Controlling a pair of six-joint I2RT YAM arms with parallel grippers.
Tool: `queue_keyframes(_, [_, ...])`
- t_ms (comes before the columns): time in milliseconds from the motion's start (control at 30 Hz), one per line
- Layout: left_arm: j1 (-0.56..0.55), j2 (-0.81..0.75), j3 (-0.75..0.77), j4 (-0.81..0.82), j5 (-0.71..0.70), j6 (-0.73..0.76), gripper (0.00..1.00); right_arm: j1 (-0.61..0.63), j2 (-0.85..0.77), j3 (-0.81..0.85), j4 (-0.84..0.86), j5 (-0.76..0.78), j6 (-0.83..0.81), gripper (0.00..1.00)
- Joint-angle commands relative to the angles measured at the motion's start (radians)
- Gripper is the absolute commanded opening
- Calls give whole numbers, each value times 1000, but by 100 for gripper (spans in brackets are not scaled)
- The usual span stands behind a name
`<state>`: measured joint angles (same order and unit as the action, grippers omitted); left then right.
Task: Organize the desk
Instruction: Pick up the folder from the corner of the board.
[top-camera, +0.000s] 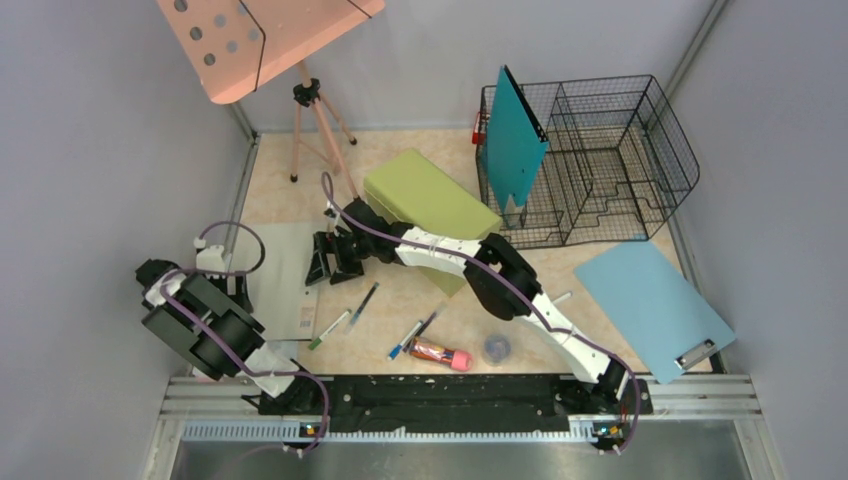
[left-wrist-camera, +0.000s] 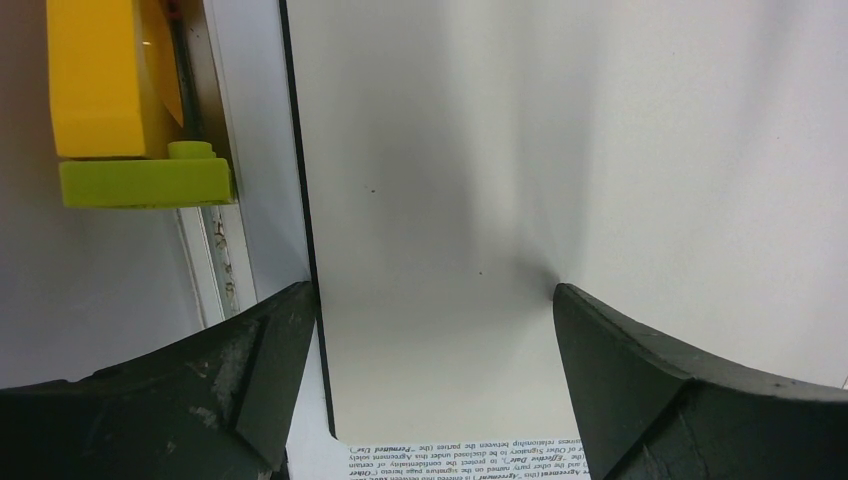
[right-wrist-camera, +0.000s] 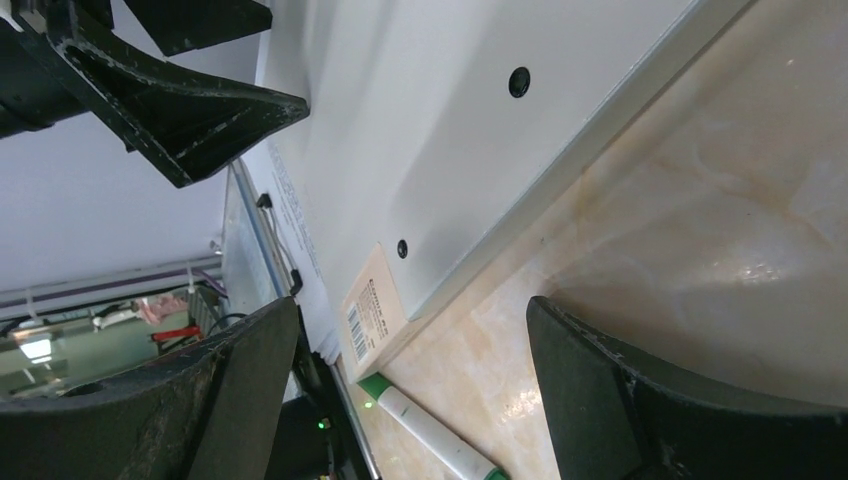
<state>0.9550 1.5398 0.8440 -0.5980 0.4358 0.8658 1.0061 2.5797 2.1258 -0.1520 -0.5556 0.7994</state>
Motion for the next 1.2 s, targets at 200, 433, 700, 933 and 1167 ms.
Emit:
queue_keyframes(200, [6,59,-61,-147,12,18,93,6,55,-18,63,-27,95,84])
queue_keyframes(433, [7,107,-5,-175,26,-14,93,6,55,-26,57,-30,93,84])
queue_keyframes(700, [8,88,-44,-202,33,46,93,8,70,-24,86,-43,123,84])
queue_keyframes(933, [6,70,-65,-241,61,75,93,12,91,-8,115,-55,159,84])
queue_keyframes(1167, [6,39,-91,-255,74,104,93,14,115,8,185,-88,220,84])
